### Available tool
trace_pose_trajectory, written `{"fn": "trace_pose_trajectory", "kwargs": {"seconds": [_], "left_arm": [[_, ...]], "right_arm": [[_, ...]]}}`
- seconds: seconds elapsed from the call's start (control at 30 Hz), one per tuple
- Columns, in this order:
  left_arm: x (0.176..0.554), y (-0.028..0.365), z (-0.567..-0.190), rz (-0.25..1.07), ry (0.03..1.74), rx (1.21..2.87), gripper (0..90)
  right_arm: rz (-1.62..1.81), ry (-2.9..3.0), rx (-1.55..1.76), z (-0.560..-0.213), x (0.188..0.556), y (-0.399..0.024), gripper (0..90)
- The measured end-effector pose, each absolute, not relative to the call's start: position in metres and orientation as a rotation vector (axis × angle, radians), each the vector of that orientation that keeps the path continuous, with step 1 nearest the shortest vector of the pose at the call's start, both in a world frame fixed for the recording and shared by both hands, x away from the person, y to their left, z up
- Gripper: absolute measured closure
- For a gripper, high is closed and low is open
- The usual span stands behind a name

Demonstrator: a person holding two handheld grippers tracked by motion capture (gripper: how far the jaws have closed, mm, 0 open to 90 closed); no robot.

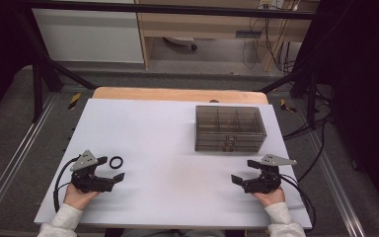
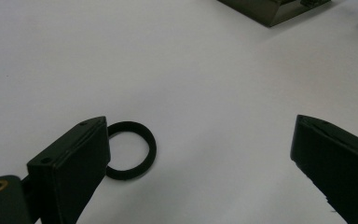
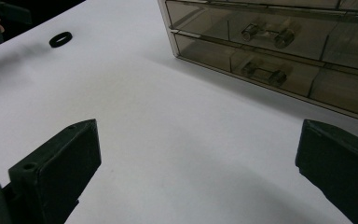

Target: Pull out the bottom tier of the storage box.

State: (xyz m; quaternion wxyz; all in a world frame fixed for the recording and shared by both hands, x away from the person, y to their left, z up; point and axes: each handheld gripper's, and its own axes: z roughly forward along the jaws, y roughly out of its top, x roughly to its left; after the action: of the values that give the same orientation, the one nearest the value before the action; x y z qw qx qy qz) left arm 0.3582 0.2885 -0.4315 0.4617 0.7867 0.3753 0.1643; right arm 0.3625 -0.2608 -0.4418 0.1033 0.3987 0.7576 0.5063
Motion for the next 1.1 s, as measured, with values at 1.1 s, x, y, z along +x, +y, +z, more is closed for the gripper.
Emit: {"fn": "trace_pose_trajectory", "kwargs": {"seconds": [1.1], "left_arm": [[0.3585,0.2874,-0.4328,0.409,0.931,1.943,4.4]], "right_arm": [[1.432,2.236,1.086,-0.4318,0.3623,-0.256,0.5]]}}
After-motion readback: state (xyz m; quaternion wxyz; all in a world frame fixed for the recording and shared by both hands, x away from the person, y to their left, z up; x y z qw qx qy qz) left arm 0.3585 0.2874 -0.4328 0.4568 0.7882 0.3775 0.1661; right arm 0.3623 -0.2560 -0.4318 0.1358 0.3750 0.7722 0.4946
